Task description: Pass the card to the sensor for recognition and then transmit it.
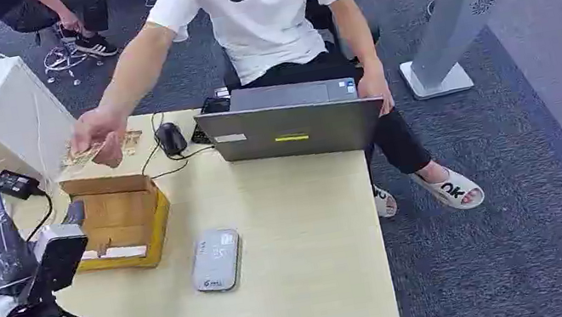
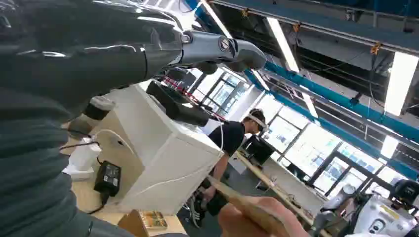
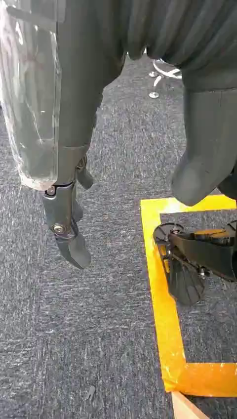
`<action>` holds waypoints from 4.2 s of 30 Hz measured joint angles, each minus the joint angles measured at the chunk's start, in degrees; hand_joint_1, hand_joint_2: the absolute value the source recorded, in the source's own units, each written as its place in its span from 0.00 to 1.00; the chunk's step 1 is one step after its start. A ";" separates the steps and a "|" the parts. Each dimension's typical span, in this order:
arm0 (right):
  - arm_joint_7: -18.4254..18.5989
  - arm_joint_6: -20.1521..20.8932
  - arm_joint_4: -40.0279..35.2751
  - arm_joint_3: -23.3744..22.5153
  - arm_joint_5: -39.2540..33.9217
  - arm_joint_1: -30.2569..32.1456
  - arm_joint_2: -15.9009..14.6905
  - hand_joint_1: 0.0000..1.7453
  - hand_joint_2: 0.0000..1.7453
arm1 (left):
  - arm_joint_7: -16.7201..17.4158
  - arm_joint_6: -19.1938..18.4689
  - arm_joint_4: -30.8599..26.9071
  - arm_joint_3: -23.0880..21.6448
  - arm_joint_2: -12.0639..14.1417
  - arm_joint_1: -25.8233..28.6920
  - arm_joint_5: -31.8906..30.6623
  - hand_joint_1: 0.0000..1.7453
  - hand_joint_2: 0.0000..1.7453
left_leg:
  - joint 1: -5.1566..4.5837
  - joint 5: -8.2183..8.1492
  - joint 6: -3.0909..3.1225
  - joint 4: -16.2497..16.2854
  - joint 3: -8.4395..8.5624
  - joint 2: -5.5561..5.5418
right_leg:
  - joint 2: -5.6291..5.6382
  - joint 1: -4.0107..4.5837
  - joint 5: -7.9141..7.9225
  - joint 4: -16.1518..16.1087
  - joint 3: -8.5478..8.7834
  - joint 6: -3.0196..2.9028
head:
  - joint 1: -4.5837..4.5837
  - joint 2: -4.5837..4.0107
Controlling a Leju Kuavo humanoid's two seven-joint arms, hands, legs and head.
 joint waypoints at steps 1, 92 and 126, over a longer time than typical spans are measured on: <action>0.00 0.00 0.00 0.00 0.02 -0.04 0.00 0.00 1.00 | 0.02 0.07 0.20 -0.39 -0.13 -0.01 -0.09 0.00 1.00 | 0.00 0.00 0.00 0.00 0.00 0.00 | 0.00 0.00 0.00 0.00 0.00 0.00 | 0.00 0.00; 2.21 1.73 0.57 0.02 4.13 -0.37 0.96 0.00 1.00 | 3.54 -2.56 22.34 -16.17 -2.23 4.50 -18.51 1.00 1.00 | 0.00 -0.01 0.00 -0.01 -0.06 -0.04 | -0.01 0.00 -0.02 0.00 -0.02 0.01 | -0.02 0.00; 3.15 2.40 0.98 0.02 4.48 -0.04 1.81 0.00 1.00 | 5.25 -1.51 24.28 -16.52 -0.81 5.79 -18.16 1.00 1.00 | 0.00 -0.01 0.00 -0.02 -0.07 -0.06 | -0.04 0.00 -0.02 0.00 0.01 0.01 | 0.00 0.00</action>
